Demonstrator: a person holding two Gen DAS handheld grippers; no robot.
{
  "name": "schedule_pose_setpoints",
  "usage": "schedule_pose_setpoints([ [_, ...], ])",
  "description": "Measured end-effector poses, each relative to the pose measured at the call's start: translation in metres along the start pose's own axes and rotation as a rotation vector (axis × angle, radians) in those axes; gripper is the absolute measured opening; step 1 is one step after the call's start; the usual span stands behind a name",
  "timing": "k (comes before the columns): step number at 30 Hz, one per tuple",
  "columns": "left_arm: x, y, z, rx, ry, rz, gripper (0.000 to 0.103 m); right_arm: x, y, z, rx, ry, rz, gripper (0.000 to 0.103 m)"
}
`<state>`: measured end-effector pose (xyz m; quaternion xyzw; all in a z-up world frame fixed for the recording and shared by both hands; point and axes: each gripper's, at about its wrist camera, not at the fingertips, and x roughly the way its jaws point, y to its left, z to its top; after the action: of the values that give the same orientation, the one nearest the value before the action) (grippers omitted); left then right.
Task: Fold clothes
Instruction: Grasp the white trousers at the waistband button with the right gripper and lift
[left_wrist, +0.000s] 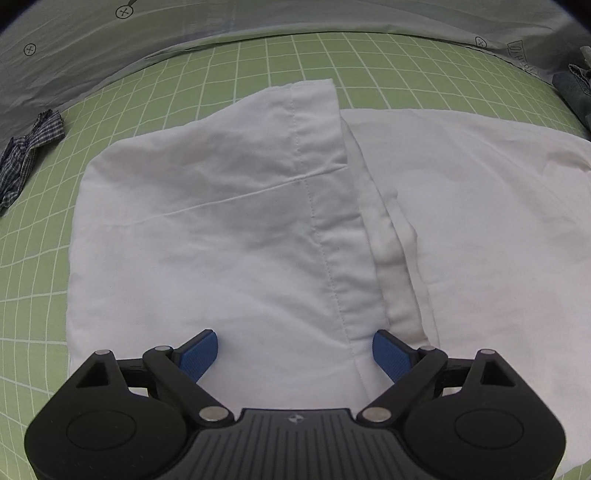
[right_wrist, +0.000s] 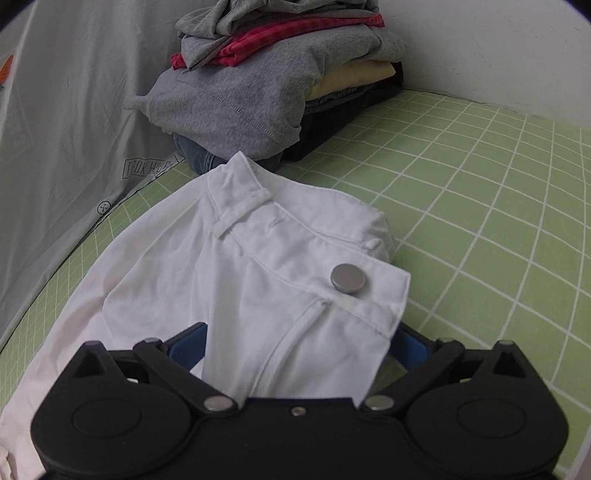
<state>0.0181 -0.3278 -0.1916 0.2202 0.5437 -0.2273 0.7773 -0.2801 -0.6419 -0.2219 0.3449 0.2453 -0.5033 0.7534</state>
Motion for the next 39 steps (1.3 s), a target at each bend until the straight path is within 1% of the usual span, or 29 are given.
schedule_pose_setpoints([
  [1,0.002,0.0,0.001,-0.001,0.006,0.009,0.103,0.005,0.001,0.004,-0.013,-0.01,-0.003,0.103],
  [4,0.007,0.01,0.005,-0.051,0.035,-0.02,0.103,0.016,0.004,0.01,-0.042,-0.035,-0.021,0.103],
  [6,0.009,0.014,0.006,-0.058,0.042,-0.036,0.103,0.018,0.008,0.01,-0.045,-0.043,-0.036,0.103],
  [9,0.01,0.016,0.007,-0.058,0.041,-0.04,0.103,0.017,0.004,0.012,-0.02,-0.035,-0.011,0.102],
  [10,0.01,0.017,0.007,-0.059,0.039,-0.041,0.103,0.016,0.001,0.014,0.004,-0.032,0.006,0.097],
  [11,0.01,0.018,0.007,-0.063,0.036,-0.044,0.103,0.014,-0.003,0.016,0.034,-0.028,0.028,0.086],
  [12,0.01,0.02,0.007,-0.067,0.034,-0.048,0.103,0.013,-0.008,0.018,0.077,-0.019,0.057,0.08],
  [14,0.01,0.021,0.006,-0.07,0.032,-0.055,0.103,0.009,-0.017,0.018,0.184,0.006,0.127,0.048],
  [15,0.009,0.018,0.005,-0.071,0.031,-0.056,0.103,0.006,-0.02,0.017,0.231,0.008,0.155,0.045],
  [17,0.008,0.016,0.004,-0.071,0.029,-0.058,0.103,-0.001,-0.022,0.016,0.283,-0.003,0.194,0.032],
  [19,0.007,0.016,0.002,-0.071,0.022,-0.058,0.103,-0.011,-0.017,0.017,0.287,-0.021,0.238,0.027],
  [23,0.006,0.014,-0.003,-0.071,-0.003,-0.056,0.103,-0.029,0.003,0.021,0.273,-0.052,0.373,0.022],
  [25,0.005,0.014,-0.006,-0.071,-0.014,-0.056,0.103,-0.037,0.019,0.02,0.243,-0.055,0.43,0.021],
  [28,0.005,0.014,-0.006,-0.069,-0.02,-0.056,0.103,-0.049,0.049,0.014,0.164,-0.046,0.52,0.021],
  [31,0.006,0.013,-0.006,-0.068,-0.023,-0.057,0.103,-0.06,0.083,0.006,0.064,-0.012,0.605,0.021],
  [33,0.006,0.013,-0.007,-0.066,-0.027,-0.059,0.103,-0.064,0.105,-0.002,-0.012,0.016,0.645,0.021],
  [36,0.006,0.013,-0.007,-0.065,-0.036,-0.059,0.103,-0.066,0.135,-0.019,-0.105,0.078,0.69,0.021],
  [39,0.005,0.013,-0.011,-0.065,-0.045,-0.057,0.103,-0.062,0.161,-0.043,-0.211,0.154,0.71,0.022],
])
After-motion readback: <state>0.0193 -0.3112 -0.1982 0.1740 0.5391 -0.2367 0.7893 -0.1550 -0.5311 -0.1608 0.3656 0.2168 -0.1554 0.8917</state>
